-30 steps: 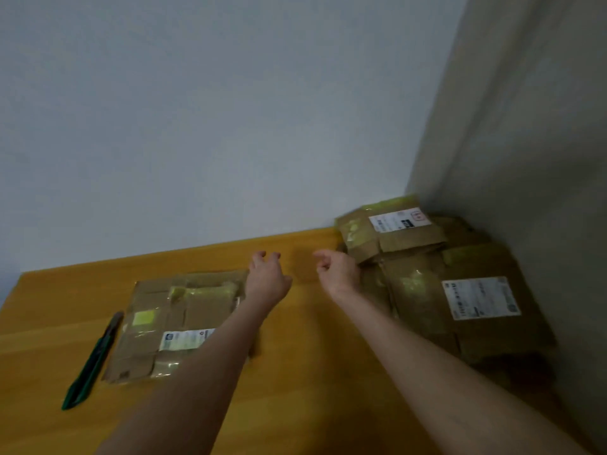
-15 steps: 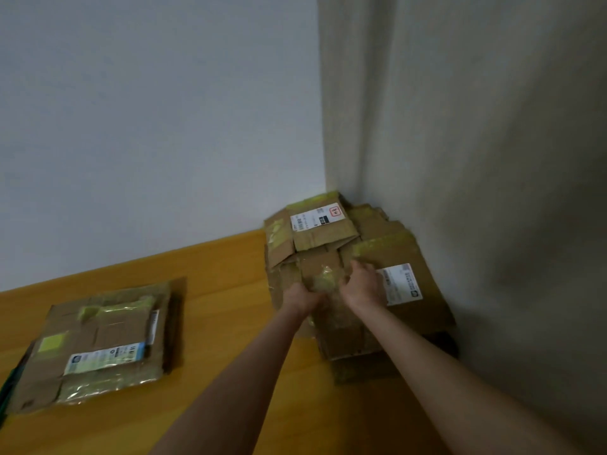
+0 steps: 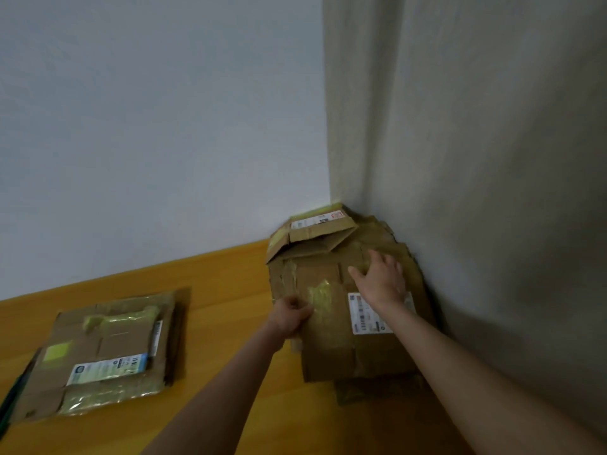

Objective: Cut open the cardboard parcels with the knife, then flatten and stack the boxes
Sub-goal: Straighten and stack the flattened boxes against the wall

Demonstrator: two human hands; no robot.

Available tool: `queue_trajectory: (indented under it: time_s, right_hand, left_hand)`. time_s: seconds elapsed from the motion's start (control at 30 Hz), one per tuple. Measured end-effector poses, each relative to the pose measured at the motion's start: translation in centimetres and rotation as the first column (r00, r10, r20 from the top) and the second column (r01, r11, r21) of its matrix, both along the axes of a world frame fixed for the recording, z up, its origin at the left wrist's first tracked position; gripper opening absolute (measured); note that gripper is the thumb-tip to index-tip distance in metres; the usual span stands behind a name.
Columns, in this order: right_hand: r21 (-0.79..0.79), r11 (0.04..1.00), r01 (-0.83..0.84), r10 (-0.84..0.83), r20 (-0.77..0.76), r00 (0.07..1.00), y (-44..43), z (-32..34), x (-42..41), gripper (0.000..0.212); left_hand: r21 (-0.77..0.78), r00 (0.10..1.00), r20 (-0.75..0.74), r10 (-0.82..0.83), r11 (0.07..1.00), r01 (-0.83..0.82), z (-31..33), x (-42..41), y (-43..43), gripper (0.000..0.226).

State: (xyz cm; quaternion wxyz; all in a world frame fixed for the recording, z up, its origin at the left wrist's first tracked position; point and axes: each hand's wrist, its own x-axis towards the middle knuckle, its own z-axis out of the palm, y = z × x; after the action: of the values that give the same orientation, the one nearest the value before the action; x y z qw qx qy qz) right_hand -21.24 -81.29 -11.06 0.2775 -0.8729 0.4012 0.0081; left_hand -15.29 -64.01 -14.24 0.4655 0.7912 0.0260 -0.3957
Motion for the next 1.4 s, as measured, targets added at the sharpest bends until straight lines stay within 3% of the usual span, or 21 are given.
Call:
queue_trajectory:
  time_s: [0.13,0.27,0.33,0.43,0.57,0.67,0.73,0.83,0.93,1.03,1.13,1.27,1.4]
  right_hand:
    - [0.135,0.99,0.035,-0.051,0.12,0.991,0.7,0.6,2.5,0.077]
    - [0.256,0.963,0.082,-0.124,0.153,0.98,0.1,0.4,5.8,0.079]
    - [0.242,0.965,0.101,-0.126,0.091,0.988,-0.5,-0.4,7.4,0.074]
    - [0.186,0.977,0.102,-0.109,0.026,0.994,-1.1,-1.5,9.1,0.052]
    - [0.274,0.946,0.175,-0.243,0.239,0.94,-1.5,-1.0,10.4,0.041]
    - [0.394,0.9,0.184,-0.335,0.357,0.872,-1.2,0.5,9.7,0.046]
    - [0.405,0.889,0.213,-0.365,0.345,0.865,-0.8,1.3,8.2,0.051]
    - [0.341,0.895,0.289,-0.374,0.217,0.902,-0.3,1.5,5.0,0.05]
    - [0.245,0.906,0.346,-0.376,0.084,0.923,0.6,1.4,1.5,0.057]
    - [0.186,0.905,0.382,-0.379,-0.052,0.924,1.8,0.3,-1.7,0.07]
    - [0.176,0.891,0.418,-0.391,-0.171,0.904,2.7,-1.0,-4.8,0.08]
    - [0.263,0.865,0.428,-0.385,-0.198,0.901,1.7,-3.0,-6.2,0.108]
    - [0.341,0.845,0.412,-0.375,-0.173,0.911,0.6,-3.8,-5.9,0.12]
  left_hand:
    - [0.152,0.992,0.124,0.01,0.988,-0.029,0.1,1.7,1.5,0.054]
    - [0.166,0.909,0.387,0.156,0.957,-0.236,-0.1,6.6,1.7,0.073]
    - [0.156,0.917,0.348,0.195,0.952,-0.262,-0.8,9.1,1.2,0.072]
    - [0.055,0.956,0.11,0.272,0.959,-0.279,-2.2,11.3,0.1,0.069]
    - [-0.14,0.868,0.181,0.462,0.886,-0.443,-2.3,11.8,-1.2,0.036]
    - [-0.309,0.808,0.137,0.573,0.8,-0.515,-0.5,11.7,-0.8,0.037]
    - [-0.371,0.85,0.044,0.525,0.798,-0.475,0.8,11.1,0.2,0.034]
    - [-0.376,0.94,-0.039,0.338,0.867,-0.327,1.5,9.0,2.0,0.021]
    - [-0.238,0.998,-0.011,0.06,0.969,-0.061,1.1,5.7,3.6,0.018]
    - [-0.068,0.996,0.017,-0.086,0.994,0.087,-0.4,2.4,4.2,0.033]
    - [0.059,0.985,0.13,-0.116,0.992,0.109,-2.1,-0.1,4.3,0.055]
    - [-0.098,0.999,-0.034,-0.032,0.995,0.029,-3.5,-1.2,3.5,0.057]
    - [-0.132,0.996,-0.031,0.089,0.987,-0.093,-3.8,-1.3,2.7,0.048]
